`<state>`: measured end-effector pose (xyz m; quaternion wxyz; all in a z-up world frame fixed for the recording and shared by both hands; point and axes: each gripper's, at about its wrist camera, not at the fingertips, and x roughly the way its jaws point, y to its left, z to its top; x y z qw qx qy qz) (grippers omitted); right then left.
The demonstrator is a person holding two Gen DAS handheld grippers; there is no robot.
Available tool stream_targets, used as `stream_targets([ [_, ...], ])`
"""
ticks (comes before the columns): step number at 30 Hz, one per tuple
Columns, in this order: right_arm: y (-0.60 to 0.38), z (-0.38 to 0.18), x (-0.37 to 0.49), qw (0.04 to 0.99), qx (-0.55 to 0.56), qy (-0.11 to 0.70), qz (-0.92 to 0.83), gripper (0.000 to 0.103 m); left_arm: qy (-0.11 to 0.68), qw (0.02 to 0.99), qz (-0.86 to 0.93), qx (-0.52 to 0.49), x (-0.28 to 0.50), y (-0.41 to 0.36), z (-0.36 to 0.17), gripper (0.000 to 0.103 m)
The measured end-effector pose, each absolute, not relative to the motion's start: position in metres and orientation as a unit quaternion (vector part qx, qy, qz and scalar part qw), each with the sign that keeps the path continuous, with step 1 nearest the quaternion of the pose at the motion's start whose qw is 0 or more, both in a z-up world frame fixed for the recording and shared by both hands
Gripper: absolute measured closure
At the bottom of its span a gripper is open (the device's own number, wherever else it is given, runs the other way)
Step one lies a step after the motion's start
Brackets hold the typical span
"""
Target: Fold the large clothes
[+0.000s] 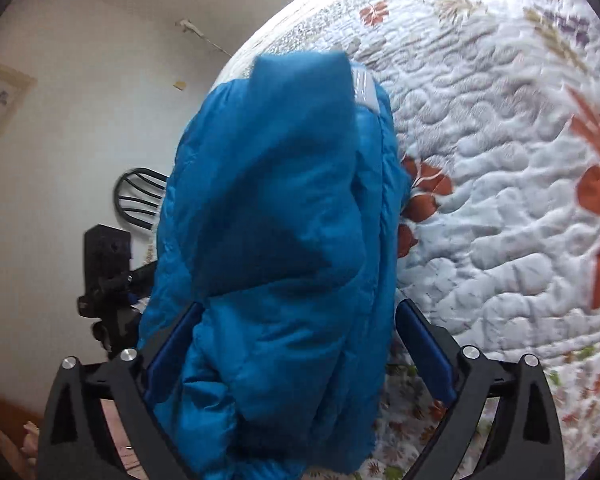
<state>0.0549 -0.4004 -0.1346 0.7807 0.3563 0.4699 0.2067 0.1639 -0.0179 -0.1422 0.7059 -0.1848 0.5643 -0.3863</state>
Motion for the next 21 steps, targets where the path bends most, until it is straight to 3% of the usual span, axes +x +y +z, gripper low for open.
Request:
stream_targets([
  [7,-0.388,-0.142,0.069,0.777,0.362,0.456,0.241,0.003,0.57,0.651,-0.46,-0.197,0.162,-0.058,-0.161,0.006],
  [10,-0.384,-0.141,0.069,0.779,0.36,0.451,0.244,0.009,0.565,0.653,-0.467,-0.19,0.16,-0.071,-0.16,0.007],
  [16,-0.371,-0.131,0.061,0.8,0.341,0.429,0.247,0.032,0.528,0.676,-0.48,-0.186,0.148,-0.074,-0.14,0.039],
  [21,-0.348,-0.107,0.059,0.819,0.317,0.409,0.248,0.043,0.501,0.697,-0.481,-0.179,0.144,-0.079,-0.122,0.043],
])
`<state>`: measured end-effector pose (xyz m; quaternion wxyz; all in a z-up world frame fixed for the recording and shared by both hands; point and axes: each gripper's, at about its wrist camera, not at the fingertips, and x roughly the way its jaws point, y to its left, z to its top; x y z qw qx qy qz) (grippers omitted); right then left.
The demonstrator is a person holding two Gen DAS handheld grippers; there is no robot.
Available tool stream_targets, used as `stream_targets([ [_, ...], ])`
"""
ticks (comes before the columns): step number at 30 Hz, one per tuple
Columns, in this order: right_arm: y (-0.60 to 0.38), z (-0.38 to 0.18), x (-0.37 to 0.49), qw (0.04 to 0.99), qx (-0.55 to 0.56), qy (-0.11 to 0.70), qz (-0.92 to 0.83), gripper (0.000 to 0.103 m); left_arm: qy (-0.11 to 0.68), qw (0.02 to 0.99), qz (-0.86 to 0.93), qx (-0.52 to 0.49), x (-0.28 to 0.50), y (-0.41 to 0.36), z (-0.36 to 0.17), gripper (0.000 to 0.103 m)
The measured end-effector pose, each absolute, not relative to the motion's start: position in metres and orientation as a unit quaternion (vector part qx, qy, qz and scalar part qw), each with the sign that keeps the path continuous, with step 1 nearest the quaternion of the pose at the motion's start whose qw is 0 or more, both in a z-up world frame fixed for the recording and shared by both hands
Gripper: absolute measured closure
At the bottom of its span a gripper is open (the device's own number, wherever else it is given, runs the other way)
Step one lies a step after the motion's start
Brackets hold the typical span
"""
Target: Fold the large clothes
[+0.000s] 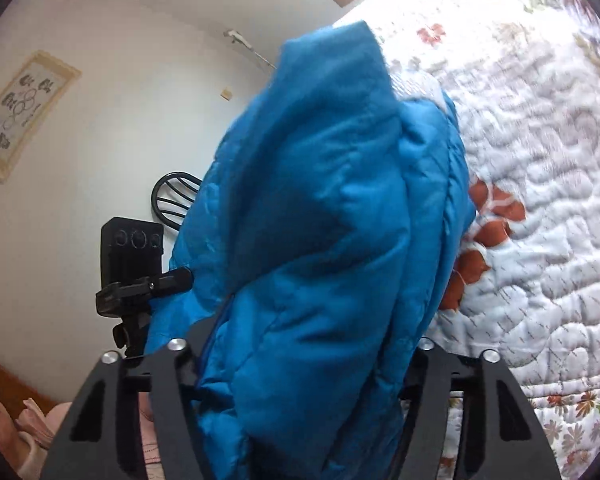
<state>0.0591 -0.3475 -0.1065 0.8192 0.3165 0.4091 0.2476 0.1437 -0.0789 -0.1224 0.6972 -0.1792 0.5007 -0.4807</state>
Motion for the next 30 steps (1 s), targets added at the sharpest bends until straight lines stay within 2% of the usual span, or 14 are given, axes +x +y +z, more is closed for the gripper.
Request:
stream_targets([
  [9,-0.314,-0.052,0.123,0.843,0.261,0.387,0.265,0.046,0.447,0.741,-0.466,-0.186,0.181,-0.059,-0.08,0.044],
  [17,-0.31,-0.031,0.228,0.848,0.244,0.385,0.272,0.046,0.412,0.776,-0.44,-0.185,0.271,-0.053,-0.056,0.043],
  [22,-0.304,-0.053,0.29,0.836,0.257,0.403,0.271,0.046,0.418,0.786,-0.417,-0.184,0.321,-0.044,-0.064,0.043],
  [27,-0.301,-0.095,0.321,0.813,0.277,0.438,0.264,0.046,0.459,0.775,-0.396,-0.18,0.364,-0.016,-0.095,0.043],
  [30,-0.288,-0.108,0.326,0.811,0.285,0.437,0.265,0.044,0.475,0.768,-0.388,-0.182,0.377,-0.01,-0.117,0.036],
])
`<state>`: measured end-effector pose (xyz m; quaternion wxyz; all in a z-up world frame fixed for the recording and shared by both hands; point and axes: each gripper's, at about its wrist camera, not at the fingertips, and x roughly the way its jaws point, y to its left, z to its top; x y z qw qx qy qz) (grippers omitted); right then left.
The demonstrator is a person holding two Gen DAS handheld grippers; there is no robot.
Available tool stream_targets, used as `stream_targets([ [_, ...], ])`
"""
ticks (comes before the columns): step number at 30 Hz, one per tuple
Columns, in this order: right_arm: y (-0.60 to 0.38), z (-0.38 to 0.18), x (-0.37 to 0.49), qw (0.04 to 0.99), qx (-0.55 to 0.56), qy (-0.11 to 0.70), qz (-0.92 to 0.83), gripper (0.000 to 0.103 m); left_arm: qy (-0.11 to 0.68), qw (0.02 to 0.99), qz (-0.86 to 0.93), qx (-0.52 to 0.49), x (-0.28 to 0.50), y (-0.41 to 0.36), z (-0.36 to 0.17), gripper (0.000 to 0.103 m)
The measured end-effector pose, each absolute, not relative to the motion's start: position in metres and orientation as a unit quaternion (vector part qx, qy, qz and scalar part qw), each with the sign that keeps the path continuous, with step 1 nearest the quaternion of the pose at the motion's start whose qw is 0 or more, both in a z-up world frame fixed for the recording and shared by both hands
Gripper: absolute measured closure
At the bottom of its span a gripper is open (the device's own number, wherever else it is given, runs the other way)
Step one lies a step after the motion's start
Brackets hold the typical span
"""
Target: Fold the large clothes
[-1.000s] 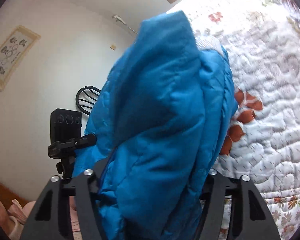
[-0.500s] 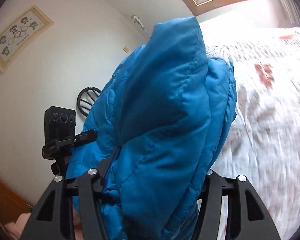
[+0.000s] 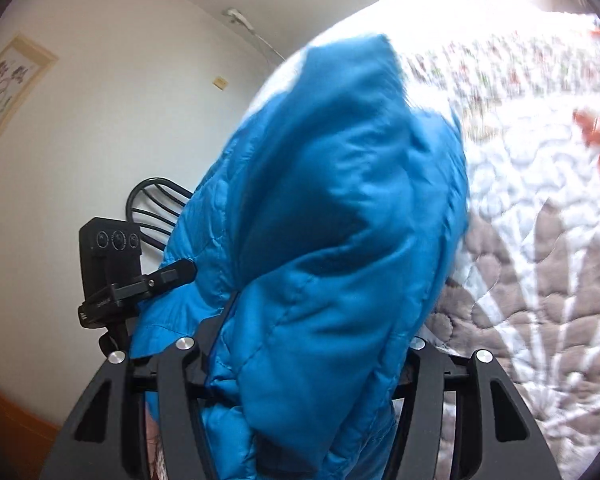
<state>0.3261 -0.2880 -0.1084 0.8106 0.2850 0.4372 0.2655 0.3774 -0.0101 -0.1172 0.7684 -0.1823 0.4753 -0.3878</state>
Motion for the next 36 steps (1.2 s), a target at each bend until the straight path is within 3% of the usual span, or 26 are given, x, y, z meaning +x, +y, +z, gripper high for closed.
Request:
stream_targets([
  [10,-0.282,-0.097,0.302,0.828,0.252,0.438,0.243,0.021,0.476,0.791,-0.351,-0.16,0.361,0.005,-0.114,0.017],
  [19,-0.297,-0.088,0.253,0.846,0.231,0.429,0.219,0.019,0.438,0.847,-0.288,-0.083,0.297,0.016,-0.073,0.016],
  [26,-0.294,-0.114,0.254,0.84,0.202,0.477,0.164,0.02,0.45,0.854,-0.257,-0.052,0.28,0.017,-0.101,0.015],
  [31,-0.293,-0.095,0.24,0.851,0.189,0.466,0.154,0.021,0.459,0.851,-0.245,-0.065,0.272,0.021,-0.086,0.017],
  [33,-0.293,-0.082,0.231,0.857,0.176,0.462,0.144,0.016,0.454,0.859,-0.233,-0.052,0.26,0.021,-0.076,0.016],
  [35,-0.29,-0.072,0.219,0.866,0.158,0.455,0.132,0.003,0.447,0.867,-0.217,-0.043,0.244,0.023,-0.063,0.015],
  [36,-0.29,-0.067,0.211,0.871,0.146,0.451,0.127,0.004,0.447,0.871,-0.204,-0.035,0.237,0.023,-0.058,0.012],
])
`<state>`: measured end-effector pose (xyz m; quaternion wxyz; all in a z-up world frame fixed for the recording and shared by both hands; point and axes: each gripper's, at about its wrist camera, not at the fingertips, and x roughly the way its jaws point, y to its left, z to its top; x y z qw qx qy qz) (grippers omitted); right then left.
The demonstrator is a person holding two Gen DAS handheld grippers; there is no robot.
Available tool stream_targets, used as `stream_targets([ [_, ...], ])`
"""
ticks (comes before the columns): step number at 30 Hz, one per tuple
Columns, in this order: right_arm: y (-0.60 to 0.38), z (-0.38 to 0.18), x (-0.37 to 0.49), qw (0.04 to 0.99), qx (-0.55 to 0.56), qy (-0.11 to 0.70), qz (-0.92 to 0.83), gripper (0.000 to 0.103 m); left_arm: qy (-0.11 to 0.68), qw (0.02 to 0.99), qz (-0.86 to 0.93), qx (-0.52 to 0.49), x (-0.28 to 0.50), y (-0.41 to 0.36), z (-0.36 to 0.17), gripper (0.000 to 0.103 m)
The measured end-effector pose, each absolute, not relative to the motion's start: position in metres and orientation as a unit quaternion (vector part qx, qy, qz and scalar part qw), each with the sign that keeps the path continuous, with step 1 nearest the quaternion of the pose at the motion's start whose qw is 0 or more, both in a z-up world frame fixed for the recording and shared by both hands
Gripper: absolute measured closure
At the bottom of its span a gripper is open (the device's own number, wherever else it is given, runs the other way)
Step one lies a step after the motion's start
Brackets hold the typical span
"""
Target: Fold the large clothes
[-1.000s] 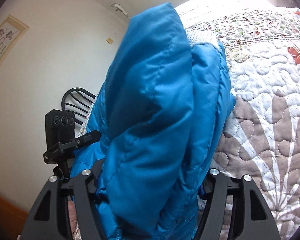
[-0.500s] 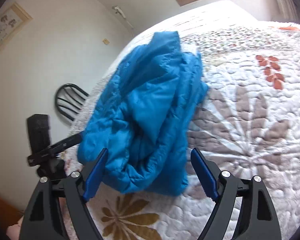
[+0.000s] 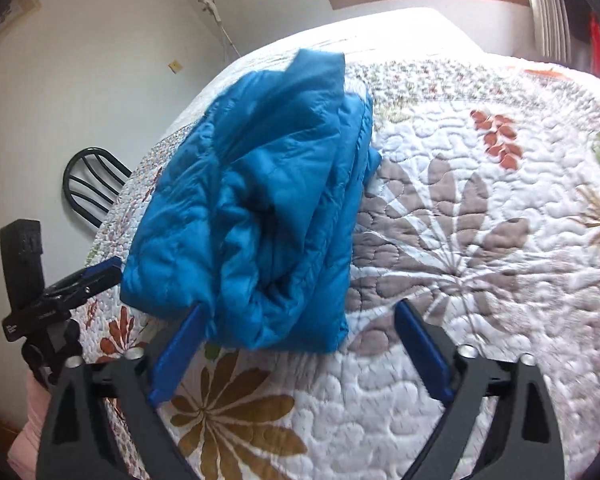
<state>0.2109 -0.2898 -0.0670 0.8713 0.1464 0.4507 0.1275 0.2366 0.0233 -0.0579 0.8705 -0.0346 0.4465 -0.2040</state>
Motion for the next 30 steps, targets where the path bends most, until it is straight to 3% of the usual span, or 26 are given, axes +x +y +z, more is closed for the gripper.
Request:
stream_targets([
  [6,-0.268,-0.041,0.173,0.884,0.081,0.452,0.088,0.004,0.438,0.889,-0.137,-0.007,0.2,0.024,-0.04,0.009],
  [15,-0.247,-0.032,0.128,0.898,0.069,0.432,0.049,0.004,0.383,0.92,-0.073,0.028,0.142,0.029,-0.019,0.008],
  [30,-0.227,-0.025,0.077,0.909,0.07,0.409,0.029,0.004,0.363,0.929,-0.059,0.041,0.077,0.031,-0.014,0.008],
])
